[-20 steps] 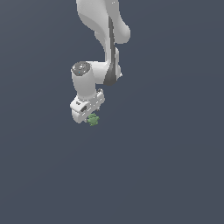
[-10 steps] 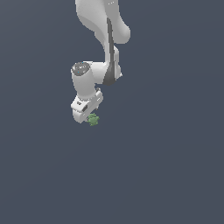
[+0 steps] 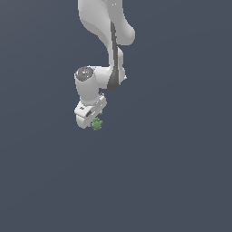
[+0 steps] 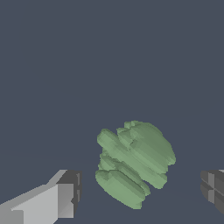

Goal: Pick up the object and move it to a goal position.

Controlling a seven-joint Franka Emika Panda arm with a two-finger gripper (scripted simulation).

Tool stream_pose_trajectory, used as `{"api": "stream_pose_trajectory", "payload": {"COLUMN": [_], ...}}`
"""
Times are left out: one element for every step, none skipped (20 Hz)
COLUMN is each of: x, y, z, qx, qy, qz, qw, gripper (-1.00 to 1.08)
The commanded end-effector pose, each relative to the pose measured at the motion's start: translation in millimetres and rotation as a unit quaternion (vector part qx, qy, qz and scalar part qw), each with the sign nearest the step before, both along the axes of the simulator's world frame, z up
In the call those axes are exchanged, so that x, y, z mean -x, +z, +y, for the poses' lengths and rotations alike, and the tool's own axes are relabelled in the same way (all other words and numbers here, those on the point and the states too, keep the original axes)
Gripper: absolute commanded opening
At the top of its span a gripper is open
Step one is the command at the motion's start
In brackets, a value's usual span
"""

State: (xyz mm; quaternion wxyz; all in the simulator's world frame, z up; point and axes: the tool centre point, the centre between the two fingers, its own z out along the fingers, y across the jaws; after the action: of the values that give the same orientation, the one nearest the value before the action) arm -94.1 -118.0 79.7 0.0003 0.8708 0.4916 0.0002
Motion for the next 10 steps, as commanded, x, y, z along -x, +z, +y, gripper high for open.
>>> {"api": "stream_pose_trajectory", "payload": {"x": [0.7, 1.0, 1.1, 1.2, 1.2, 1.1, 1.0, 0.9, 0.7, 0.6], "y": [-10.4, -15.8, -21.1, -25.6, -29.5, -32.8, -35.4, -37.4, -38.7, -39.6], "z": [0.4, 0.2, 0.5, 0.3, 0.5, 0.4, 0.2, 0.1, 0.3, 0.3], "qx": [0.000, 0.000, 0.000, 0.000, 0.000, 0.000, 0.000, 0.000, 0.000, 0.000], "qy": [0.001, 0.001, 0.001, 0.001, 0.002, 0.002, 0.002, 0.002, 0.002, 0.002], "qz": [0.000, 0.000, 0.000, 0.000, 0.000, 0.000, 0.000, 0.000, 0.000, 0.000], "qw": [1.0000, 1.0000, 1.0000, 1.0000, 1.0000, 1.0000, 1.0000, 1.0000, 1.0000, 1.0000], "gripper": [1.00, 1.00, 1.00, 1.00, 1.00, 1.00, 1.00, 1.00, 1.00, 1.00]}}
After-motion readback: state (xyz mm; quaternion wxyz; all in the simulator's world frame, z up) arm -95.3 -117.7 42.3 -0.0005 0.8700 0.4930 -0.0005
